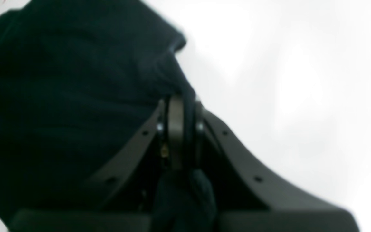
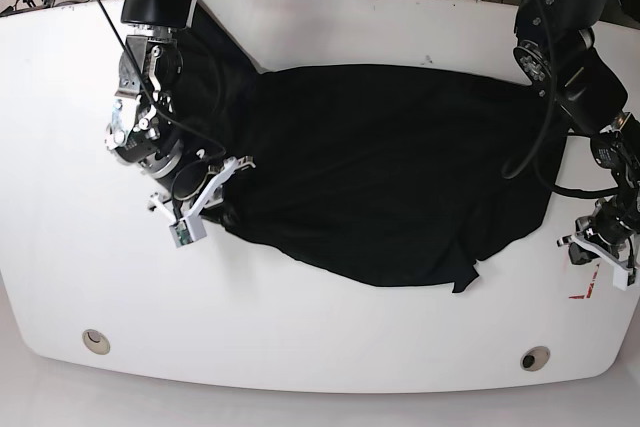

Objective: Fold the T-shirt properly

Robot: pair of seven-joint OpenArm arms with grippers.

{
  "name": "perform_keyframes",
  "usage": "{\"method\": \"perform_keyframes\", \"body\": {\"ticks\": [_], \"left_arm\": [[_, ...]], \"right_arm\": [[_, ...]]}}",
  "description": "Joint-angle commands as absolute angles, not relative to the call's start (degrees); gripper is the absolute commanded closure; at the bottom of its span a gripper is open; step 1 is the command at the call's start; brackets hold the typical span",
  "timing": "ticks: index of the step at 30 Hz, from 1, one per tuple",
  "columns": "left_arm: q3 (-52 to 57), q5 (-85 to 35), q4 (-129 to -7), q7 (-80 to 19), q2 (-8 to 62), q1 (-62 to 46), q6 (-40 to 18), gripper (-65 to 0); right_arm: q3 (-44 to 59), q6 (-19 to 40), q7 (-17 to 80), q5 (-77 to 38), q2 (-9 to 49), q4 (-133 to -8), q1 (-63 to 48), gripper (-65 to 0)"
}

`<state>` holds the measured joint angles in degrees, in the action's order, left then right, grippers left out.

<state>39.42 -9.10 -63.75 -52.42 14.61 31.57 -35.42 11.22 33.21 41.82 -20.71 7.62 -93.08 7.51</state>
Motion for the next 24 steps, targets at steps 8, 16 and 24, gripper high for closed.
{"method": "perform_keyframes", "body": {"ticks": [8, 16, 24], "left_arm": [[40.58, -10.59, -77.07, -54.34, 12.48, 34.80, -37.37, 0.0], [42.66, -10.79, -87.98, -60.68, 9.78, 34.93, -39.48, 0.0], [43.89, -11.12, -95.70, -65.25, 9.57, 32.36, -39.39, -0.1]], "right_arm": [[10.66, 31.98, 41.86, -21.49, 8.85, -93.94, 20.19, -0.7], [11.11, 31.20, 42.63, -21.74, 9.61, -92.55, 27.16, -0.8], [10.82, 30.61, 42.70, -21.73, 10.11, -91.11, 30.89, -0.7]]}}
